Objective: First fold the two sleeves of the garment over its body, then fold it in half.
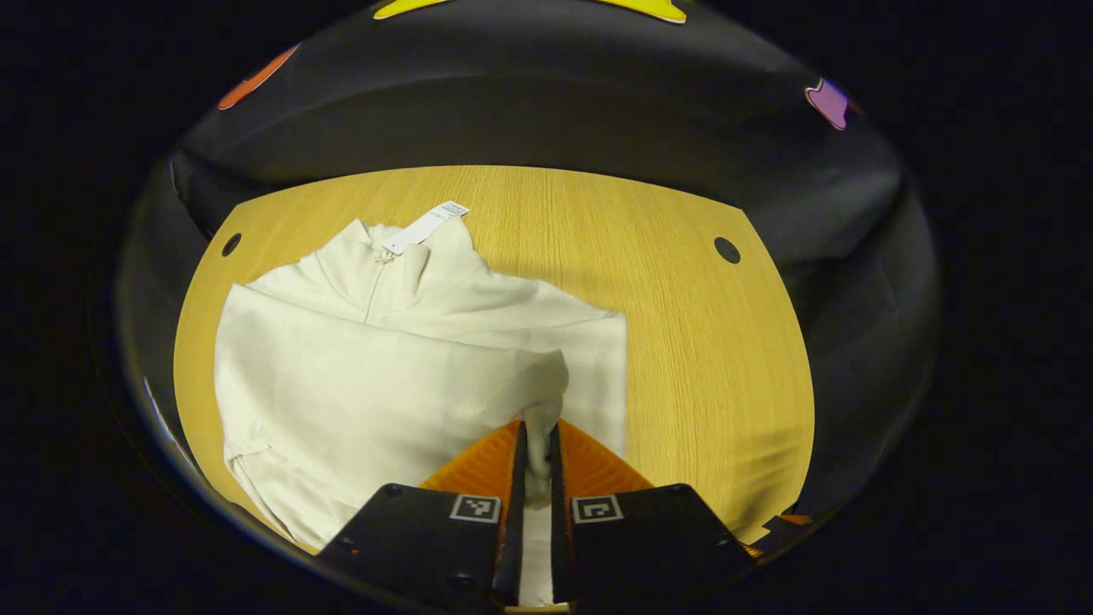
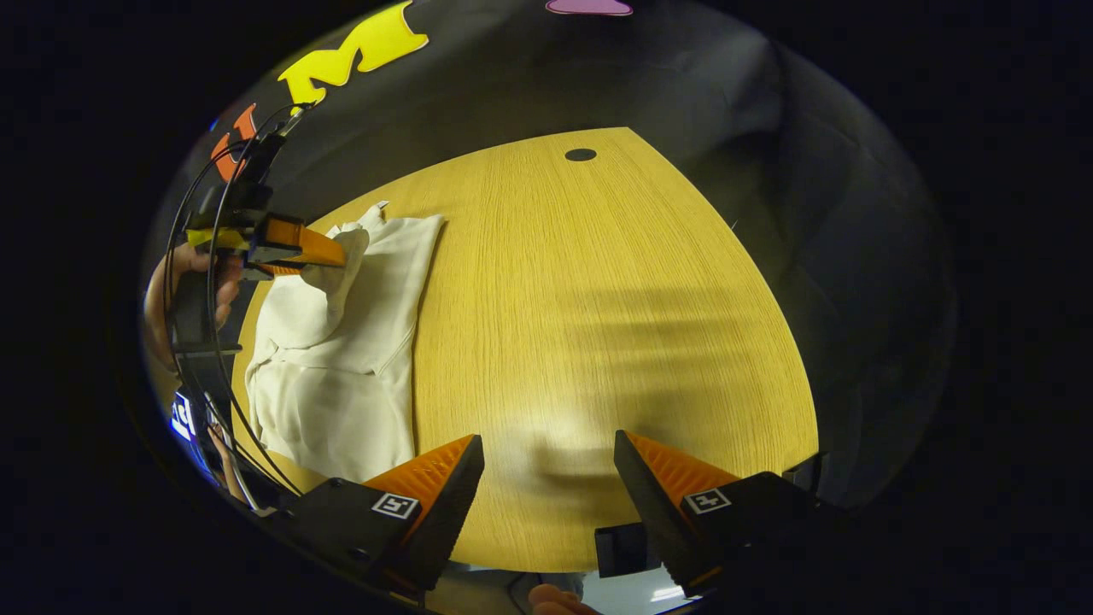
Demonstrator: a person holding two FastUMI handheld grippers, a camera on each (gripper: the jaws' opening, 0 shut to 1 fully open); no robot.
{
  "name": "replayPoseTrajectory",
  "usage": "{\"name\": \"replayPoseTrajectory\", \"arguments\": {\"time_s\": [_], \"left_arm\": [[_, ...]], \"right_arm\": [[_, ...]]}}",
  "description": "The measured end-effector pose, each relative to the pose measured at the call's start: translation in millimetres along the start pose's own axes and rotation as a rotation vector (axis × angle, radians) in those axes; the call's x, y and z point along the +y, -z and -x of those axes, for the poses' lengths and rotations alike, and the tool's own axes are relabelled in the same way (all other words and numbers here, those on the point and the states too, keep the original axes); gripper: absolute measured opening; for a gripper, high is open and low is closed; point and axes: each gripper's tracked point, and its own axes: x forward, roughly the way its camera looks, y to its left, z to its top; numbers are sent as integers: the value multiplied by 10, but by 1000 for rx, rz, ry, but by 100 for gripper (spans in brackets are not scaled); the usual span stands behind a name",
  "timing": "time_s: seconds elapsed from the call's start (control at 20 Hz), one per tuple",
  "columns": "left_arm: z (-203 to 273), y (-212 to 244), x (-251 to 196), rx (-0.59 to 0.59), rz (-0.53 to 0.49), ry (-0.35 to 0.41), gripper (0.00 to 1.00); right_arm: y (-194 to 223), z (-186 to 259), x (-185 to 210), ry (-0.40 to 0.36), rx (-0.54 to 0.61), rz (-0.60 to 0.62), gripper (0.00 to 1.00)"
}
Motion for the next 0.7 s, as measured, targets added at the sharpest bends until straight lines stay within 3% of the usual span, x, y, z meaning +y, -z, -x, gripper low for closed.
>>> {"name": "replayPoseTrajectory", "arguments": {"time_s": [0.05,0.15,0.2,0.3,0.35,0.4,0.45,0.5,0.55,0.6,0.65,0.7], "left_arm": [[104,-109,-262,-8,0,13,27],[204,-119,-271,-18,-20,10,39],[230,-104,-250,-23,-32,12,52],[302,-85,-222,-41,-34,15,66],[354,-65,-183,-50,-38,18,92],[420,-63,-105,-66,-48,6,87],[506,-68,-21,-89,-60,-5,90],[577,-56,73,-109,-70,-18,100],[642,-36,183,-131,-77,-33,92],[721,-2,289,-147,-88,-48,100],[790,63,419,-154,-96,-57,93],[845,156,573,-157,-101,-69,93]], "right_arm": [[-8,-18,3,1,2,2,92],[-5,-30,57,-14,4,-3,92],[0,-32,88,-20,5,-6,92],[1,-50,179,-31,7,3,93],[-2,-55,221,-32,8,16,93],[-4,-70,273,-33,8,27,92],[-10,-75,335,-38,7,37,92],[-3,-89,402,-42,9,46,96],[1,-97,465,-45,13,54,96],[6,-109,535,-49,14,60,92],[10,-121,604,-51,18,65,96],[26,-114,678,-55,23,64,96]]}}
